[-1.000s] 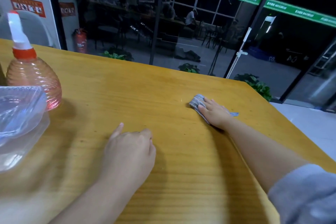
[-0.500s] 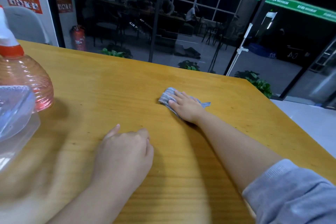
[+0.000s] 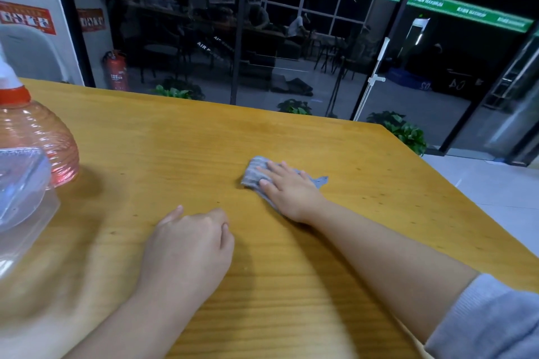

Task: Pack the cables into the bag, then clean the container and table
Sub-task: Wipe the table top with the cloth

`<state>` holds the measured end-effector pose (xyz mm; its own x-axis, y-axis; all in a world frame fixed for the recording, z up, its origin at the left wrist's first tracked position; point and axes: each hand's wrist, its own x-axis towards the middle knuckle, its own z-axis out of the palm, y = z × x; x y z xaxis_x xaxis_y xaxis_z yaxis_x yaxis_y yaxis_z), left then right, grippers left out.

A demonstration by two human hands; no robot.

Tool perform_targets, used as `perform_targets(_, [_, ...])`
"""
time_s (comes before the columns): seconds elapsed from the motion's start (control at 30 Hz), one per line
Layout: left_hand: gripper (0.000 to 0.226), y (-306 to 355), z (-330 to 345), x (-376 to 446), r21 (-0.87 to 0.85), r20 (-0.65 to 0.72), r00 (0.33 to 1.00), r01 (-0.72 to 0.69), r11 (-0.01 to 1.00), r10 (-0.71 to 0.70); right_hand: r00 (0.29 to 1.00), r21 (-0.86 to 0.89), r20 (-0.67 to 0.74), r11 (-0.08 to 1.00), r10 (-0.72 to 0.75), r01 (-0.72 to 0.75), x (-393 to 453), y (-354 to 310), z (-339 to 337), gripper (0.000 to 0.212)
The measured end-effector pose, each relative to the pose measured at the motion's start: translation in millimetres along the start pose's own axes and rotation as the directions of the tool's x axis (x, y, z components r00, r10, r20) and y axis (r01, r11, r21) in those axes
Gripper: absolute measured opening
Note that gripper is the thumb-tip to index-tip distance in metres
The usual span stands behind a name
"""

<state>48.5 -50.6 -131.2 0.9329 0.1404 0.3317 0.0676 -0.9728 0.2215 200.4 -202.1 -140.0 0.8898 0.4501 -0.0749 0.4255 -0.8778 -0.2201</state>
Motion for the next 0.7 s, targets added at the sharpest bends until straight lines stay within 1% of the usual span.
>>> perform_targets(0.1, [0.012,0.7,0.4,0.4,-0.035,-0.005,1.0,0.005,0.999,-0.005,0.97,-0.008,-0.071,0.972,0.234,-0.235,12.4,32.5,-3.5,0.05])
perform_targets(0.2, [0.013,0.1,1.4,0.0,-0.03,-0.004,1.0,0.001,1.0,-0.001,0.893,0.042,-0.098,0.898,0.439,-0.437,27.1,48.8,-2.8,0.052])
perform_targets(0.33, [0.012,1.9,-1.9,1.0,-0.048,-0.051,0.999,-0.013,0.999,0.01,0.78,0.097,-0.086,0.785,0.619,-0.612,53.5,49.2,-6.4,0.053])
perform_targets(0.4, [0.012,0.6,0.3,-0.5,-0.043,-0.045,0.999,-0.016,0.999,0.014,0.754,0.103,-0.089,0.759,0.651,-0.643,68.1,50.2,-9.6,0.053])
perform_targets(0.47, [0.013,-1.5,3.2,1.5,-0.048,-0.031,0.999,-0.032,0.998,0.031,0.758,0.099,-0.097,0.764,0.645,-0.638,80.9,52.2,-13.1,0.053])
perform_targets(0.57, [0.012,-2.1,5.2,4.0,-0.014,-0.014,0.999,-0.048,0.999,0.048,0.802,0.071,-0.093,0.807,0.59,-0.586,93.9,52.6,-18.1,0.052])
perform_targets(0.7, [0.011,-1.3,6.0,4.2,-0.004,-0.011,0.999,-0.053,0.999,0.053,0.883,0.056,-0.064,0.885,0.465,-0.462,99.9,47.1,-18.8,0.051])
